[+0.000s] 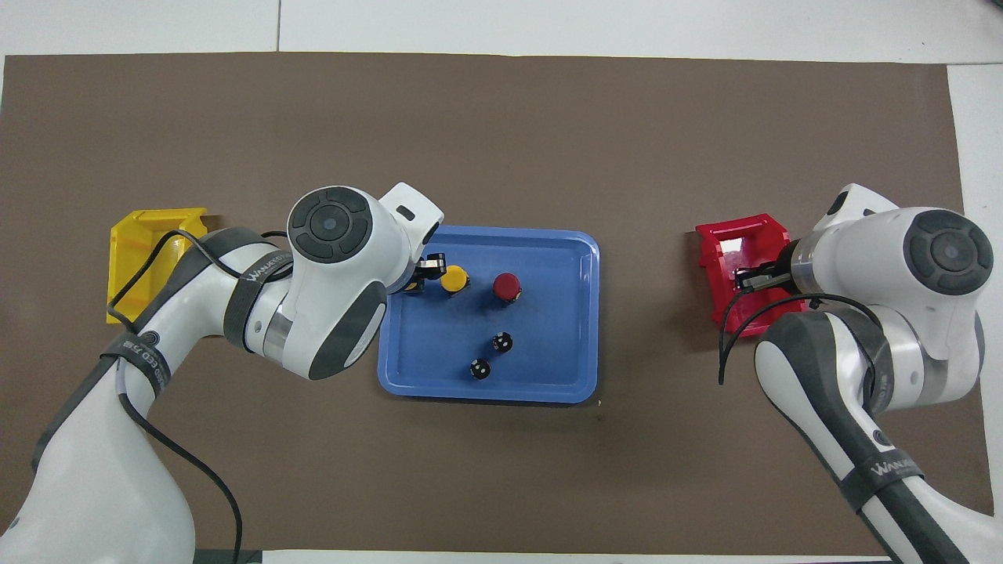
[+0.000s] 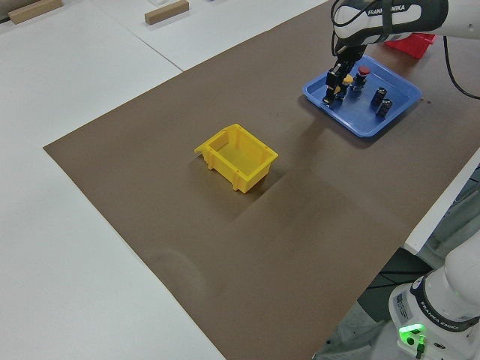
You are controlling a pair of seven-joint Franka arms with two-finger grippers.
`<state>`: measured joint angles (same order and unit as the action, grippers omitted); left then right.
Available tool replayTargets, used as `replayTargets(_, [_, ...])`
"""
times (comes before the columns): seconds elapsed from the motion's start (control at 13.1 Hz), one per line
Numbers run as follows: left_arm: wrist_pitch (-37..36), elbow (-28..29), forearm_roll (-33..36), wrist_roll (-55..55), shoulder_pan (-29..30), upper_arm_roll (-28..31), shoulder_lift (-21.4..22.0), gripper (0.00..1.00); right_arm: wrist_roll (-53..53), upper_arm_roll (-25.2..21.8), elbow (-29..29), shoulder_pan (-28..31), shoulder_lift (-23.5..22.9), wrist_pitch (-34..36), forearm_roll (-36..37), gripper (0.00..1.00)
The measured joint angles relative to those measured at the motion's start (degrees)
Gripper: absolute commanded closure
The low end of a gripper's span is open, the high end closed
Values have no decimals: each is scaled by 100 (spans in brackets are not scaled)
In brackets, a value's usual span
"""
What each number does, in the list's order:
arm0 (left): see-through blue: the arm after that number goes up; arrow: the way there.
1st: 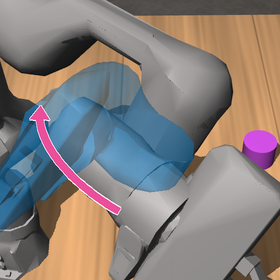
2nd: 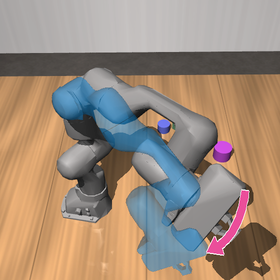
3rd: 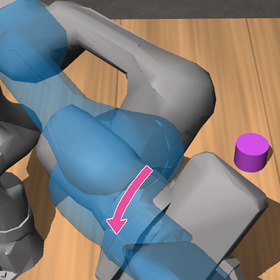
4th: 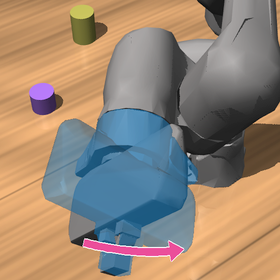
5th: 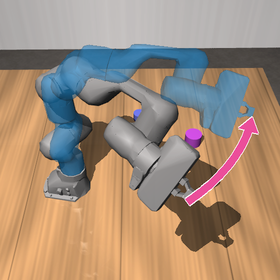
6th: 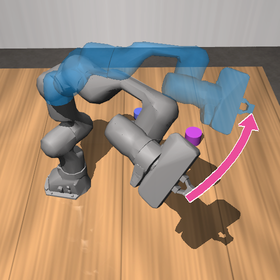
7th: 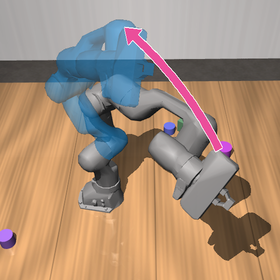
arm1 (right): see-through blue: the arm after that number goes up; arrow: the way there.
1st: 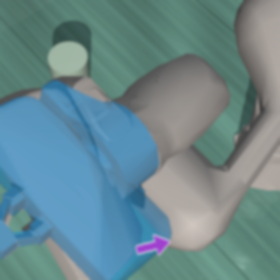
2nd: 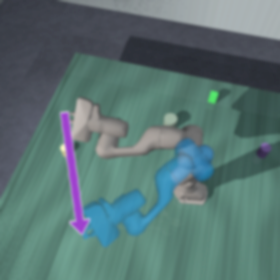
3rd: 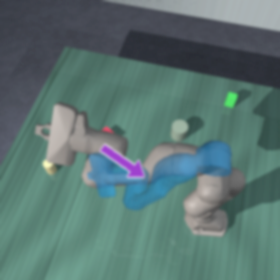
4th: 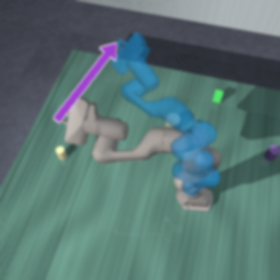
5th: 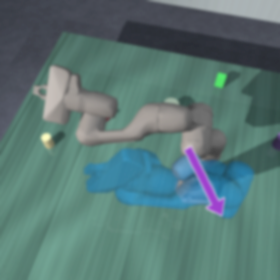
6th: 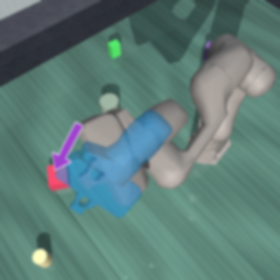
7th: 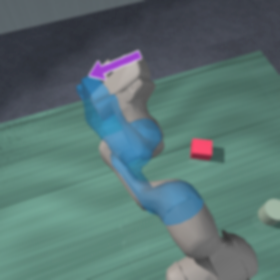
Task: Sort red and yellow buttons by color
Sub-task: 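Carry the yellow button to the yellow bin while the right gripper reaches the red button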
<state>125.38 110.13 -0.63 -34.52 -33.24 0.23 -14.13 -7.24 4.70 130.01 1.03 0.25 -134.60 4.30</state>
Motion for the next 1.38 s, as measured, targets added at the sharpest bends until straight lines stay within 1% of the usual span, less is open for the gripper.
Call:
replayTargets(0.08, [-123, -114, 0, -11, 13, 26, 2, 99, 0, 0, 88, 0, 0, -78, 0, 67])
replayTargets(0.31, [-1317, -791, 1, 73, 155, 70, 115, 99, 0, -1, 242, 1, 2, -156, 0, 65])
replayTargets(0.38, [-1706, -926, 10, 351, 319, 90, 244, 99, -2, -2, 274, 4, 6, -156, 0, 64])
replayTargets(0.46, [-2027, -971, 13, 832, 619, 106, 386, 99, -4, -2, 312, 4, 16, -157, 0, 62])
replayTargets(0.54, [-2264, -972, 16, 1473, 1038, 129, 511, 99, -6, -2, 354, 5, 30, -179, 0, 51])
replayTargets(0.61, [-2387, -969, 18, 2149, 1522, 159, 585, 99, -6, -4, 375, 6, 52, -201, 0, 46])
replayTargets(0.77, [-2447, -965, 59, 3305, 2427, 196, 635, 99, -25, -8, 400, 7, 79, -201, 0, 40])
replayTargets(0.84, [-2470, -963, 123, 3712, 2776, 204, 649, 99, -88, -11, 396, 8, 83, -192, 0, 38])
replayTargets(0.92, [-2472, -952, 163, 3978, 3006, 206, 659, 99, -183, -18, 354, 9, 89, -105, 0, 38])
replayTargets(1.0, [-2440, -902, 179, 4126, 3161, 205, 670, 99, -253, -25, 200, 10, 91, 157, 0, 38])
replayTargets(1.07, [-2317, -792, 186, 4183, 3266, 203, 700, 99, -279, -26, -75, 10, 91, 547, 0, 38])
replayTargets(1.15, [-2078, -565, 189, 4210, 3323, 203, 770, 99, -282, -19, -413, 7, 89, 964, 0, 38])
replayTargets(1.3, [-1423, 133, 194, 4256, 3367, 188, 993, 99, -59, 15, -1157, -104, 51, 1712, -57, 38])
replayTargets(1.38, [-1144, 446, 195, 4305, 3395, 187, 1099, 99, 348, 25, -1503, -320, -23, 1928, -116, 38])
